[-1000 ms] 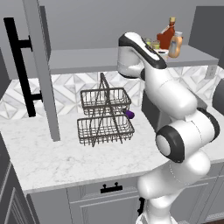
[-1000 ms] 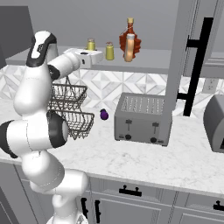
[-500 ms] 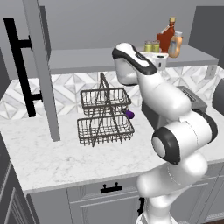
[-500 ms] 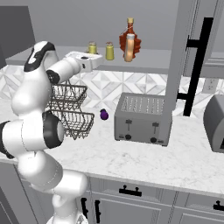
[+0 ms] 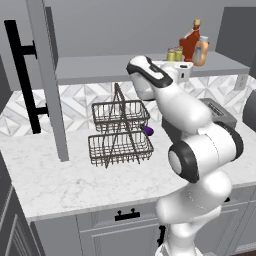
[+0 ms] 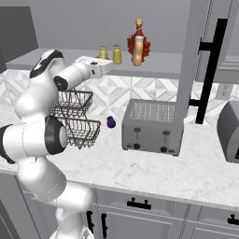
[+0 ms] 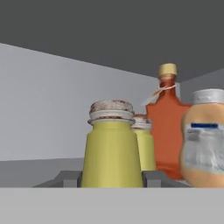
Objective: Put the shaker and condiment bottle from the counter next to their counterparts in the cabinet.
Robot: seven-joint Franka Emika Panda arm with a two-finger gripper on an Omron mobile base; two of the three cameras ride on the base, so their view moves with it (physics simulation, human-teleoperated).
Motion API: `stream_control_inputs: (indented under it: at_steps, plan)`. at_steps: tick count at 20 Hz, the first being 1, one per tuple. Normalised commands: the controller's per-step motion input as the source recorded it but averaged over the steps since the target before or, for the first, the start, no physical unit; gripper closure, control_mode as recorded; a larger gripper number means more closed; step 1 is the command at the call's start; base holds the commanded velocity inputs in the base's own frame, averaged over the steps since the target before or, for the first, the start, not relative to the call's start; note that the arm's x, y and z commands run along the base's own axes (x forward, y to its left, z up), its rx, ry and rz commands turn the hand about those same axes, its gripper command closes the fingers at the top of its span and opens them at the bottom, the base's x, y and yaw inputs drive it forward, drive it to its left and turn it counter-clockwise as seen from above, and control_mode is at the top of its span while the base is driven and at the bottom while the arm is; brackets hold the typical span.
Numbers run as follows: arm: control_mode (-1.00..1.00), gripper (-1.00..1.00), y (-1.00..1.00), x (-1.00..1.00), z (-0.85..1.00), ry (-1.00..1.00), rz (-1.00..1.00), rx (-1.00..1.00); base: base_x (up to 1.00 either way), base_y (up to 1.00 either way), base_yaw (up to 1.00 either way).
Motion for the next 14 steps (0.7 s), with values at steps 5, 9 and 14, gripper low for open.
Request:
stream_control_inputs:
  at_steps: [5, 9, 14]
  plan:
    - [-1.00, 1.00, 0.00, 0.28, -0.06, -0.02, -0.01, -0.01, 0.00, 0.00, 0.00]
    - [-1.00, 1.00, -0.02, 0.27, -0.03, 0.00, -0.01, 0.00, 0.00, 0.00, 0.00]
    - [-1.00, -1.00, -0.07, 0.14, 0.00, 0.00, 0.00, 0.00, 0.00, 0.00, 0.00]
